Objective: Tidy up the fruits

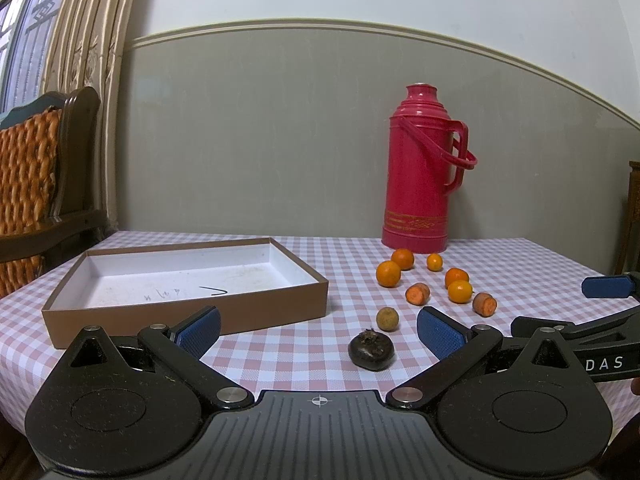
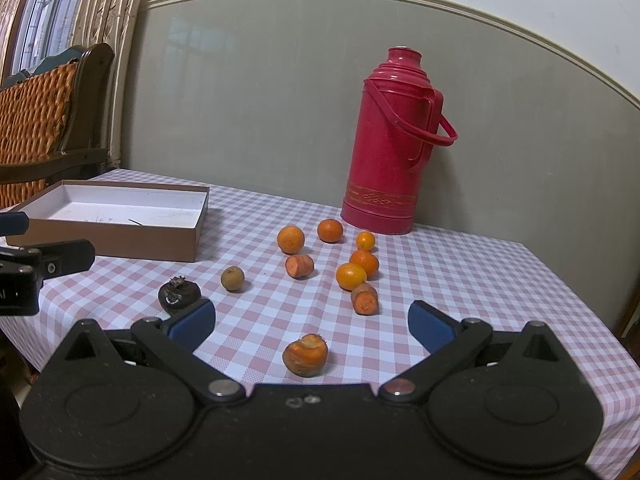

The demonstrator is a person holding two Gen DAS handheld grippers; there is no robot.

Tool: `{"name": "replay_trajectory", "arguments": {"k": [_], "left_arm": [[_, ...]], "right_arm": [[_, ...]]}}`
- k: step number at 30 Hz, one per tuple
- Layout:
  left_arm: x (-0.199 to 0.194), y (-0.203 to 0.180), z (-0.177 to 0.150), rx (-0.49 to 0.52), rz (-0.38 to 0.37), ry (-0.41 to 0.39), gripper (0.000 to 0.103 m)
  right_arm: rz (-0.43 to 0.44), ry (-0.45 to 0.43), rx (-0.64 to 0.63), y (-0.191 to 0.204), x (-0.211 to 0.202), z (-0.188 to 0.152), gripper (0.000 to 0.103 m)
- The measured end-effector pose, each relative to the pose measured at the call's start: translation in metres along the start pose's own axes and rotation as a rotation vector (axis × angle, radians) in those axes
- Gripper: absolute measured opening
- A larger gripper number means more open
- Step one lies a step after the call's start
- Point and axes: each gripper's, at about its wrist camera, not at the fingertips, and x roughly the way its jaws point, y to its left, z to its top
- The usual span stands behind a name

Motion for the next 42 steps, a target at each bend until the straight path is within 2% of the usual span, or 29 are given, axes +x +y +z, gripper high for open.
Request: {"name": "replay_trajectory", "arguments": {"k": [42], "left_arm": [[-0.0002,0.0023,-0.002,-0.013,0.002,0.001,0.103]], "right_arm": [[-0.001,0.0,-0.002,-0.0005,-0.0002,0.0003,0.097]]}}
